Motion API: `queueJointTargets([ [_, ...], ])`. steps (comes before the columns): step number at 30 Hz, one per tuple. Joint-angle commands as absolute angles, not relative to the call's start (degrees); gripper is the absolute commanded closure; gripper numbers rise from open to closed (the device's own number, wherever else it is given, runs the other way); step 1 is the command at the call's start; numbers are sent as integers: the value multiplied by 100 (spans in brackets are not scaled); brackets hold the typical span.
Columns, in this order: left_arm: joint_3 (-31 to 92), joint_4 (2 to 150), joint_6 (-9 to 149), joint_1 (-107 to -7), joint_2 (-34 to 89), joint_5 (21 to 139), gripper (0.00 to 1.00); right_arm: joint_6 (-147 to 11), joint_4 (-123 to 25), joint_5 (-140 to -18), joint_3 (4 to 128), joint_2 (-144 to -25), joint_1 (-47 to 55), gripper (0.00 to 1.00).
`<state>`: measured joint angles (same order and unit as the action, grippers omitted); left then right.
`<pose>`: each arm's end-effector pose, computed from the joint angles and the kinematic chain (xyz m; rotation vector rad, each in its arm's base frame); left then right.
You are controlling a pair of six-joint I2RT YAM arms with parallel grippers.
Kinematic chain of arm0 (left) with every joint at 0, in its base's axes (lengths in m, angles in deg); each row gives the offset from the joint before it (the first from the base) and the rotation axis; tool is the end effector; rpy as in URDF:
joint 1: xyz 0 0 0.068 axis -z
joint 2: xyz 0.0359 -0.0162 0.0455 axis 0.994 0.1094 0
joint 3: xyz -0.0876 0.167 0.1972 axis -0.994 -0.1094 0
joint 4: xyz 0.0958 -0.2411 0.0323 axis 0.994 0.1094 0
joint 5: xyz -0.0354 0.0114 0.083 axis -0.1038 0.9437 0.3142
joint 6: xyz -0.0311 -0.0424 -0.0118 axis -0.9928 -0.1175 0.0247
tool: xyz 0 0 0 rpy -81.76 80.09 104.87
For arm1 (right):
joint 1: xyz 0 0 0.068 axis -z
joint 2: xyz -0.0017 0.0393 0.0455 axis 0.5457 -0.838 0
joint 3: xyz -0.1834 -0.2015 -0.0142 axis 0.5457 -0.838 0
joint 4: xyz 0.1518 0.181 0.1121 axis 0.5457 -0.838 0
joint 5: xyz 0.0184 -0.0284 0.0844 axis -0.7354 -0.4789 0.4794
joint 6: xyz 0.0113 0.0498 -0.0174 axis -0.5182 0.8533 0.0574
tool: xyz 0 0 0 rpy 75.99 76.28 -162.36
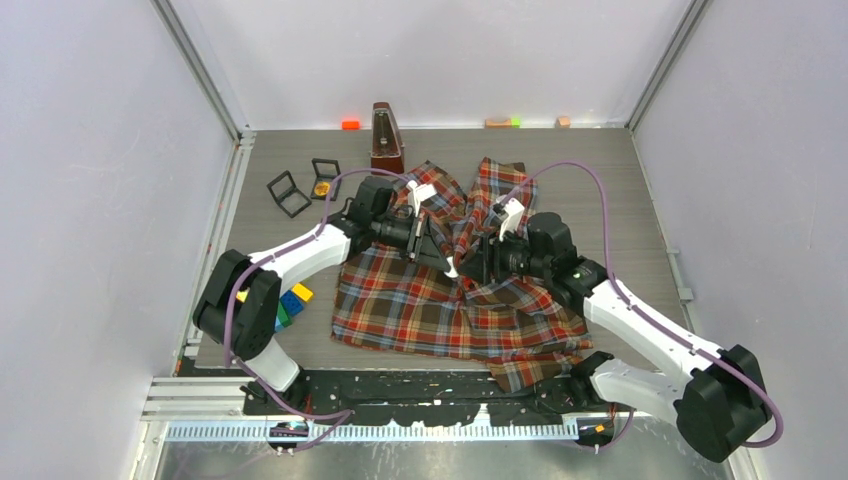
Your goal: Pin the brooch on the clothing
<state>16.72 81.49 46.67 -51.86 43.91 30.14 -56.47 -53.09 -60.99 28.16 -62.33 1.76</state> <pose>0.2742 -0.2060 0.2360 0.5883 2.3452 -1.7251 0.1890 0.1329 0.2598 -0.5330 2.0520 0.9771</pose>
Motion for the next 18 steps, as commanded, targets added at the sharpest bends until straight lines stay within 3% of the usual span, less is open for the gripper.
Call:
queueJointTargets([
  [1, 1626, 7847, 4525, -5204, 4153, 2663, 100, -5832, -5152, -6326, 2998, -6366, 53, 54],
  [13, 1525, 7652, 4724, -5195, 4034, 2581, 100, -5701, -5583, -6611, 3304, -6848, 10, 97],
  [18, 1381, 7420, 4725, -5190, 3856, 2643, 100, -5601, -5798, -6520, 3370, -7124, 7, 99],
])
